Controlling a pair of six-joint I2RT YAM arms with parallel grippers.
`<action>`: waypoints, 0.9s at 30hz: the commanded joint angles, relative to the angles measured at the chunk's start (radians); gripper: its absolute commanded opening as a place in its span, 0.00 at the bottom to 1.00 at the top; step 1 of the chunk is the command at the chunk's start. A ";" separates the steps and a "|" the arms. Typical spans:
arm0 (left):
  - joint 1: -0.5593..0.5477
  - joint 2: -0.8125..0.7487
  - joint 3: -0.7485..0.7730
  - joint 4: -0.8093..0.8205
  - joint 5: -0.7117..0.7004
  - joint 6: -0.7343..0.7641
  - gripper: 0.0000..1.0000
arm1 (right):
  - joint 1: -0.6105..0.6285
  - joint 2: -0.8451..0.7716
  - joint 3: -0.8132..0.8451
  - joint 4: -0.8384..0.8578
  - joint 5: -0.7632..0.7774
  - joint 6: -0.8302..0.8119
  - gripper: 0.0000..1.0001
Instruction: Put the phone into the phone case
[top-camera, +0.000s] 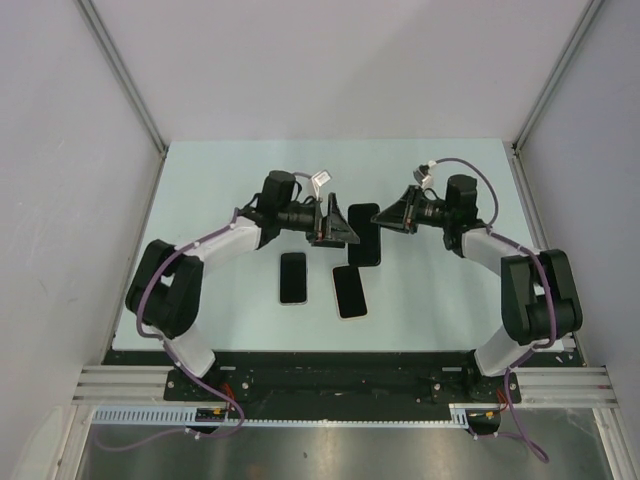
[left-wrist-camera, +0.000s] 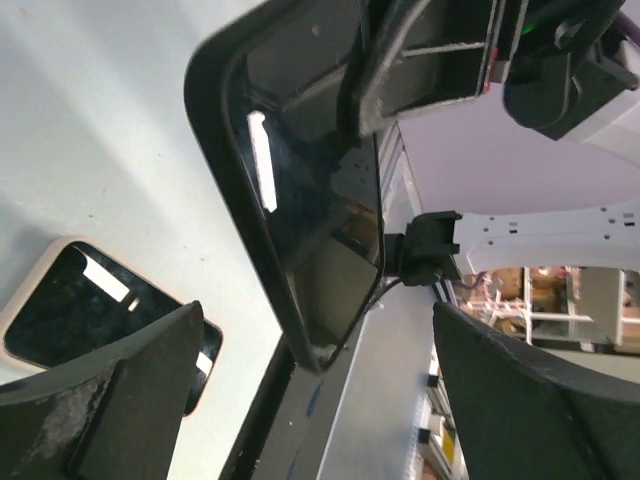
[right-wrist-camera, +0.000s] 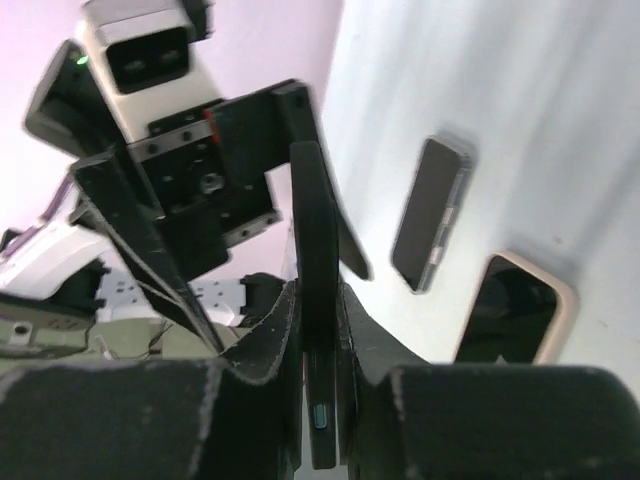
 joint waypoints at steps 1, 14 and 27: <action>0.013 -0.119 0.048 -0.199 -0.068 0.170 1.00 | -0.057 -0.113 0.095 -0.468 0.100 -0.288 0.00; 0.013 -0.427 -0.026 -0.582 -0.455 0.404 1.00 | -0.047 -0.061 0.151 -1.081 0.395 -0.701 0.01; 0.012 -0.617 -0.164 -0.525 -0.537 0.424 1.00 | -0.007 0.055 0.091 -0.934 0.468 -0.669 0.14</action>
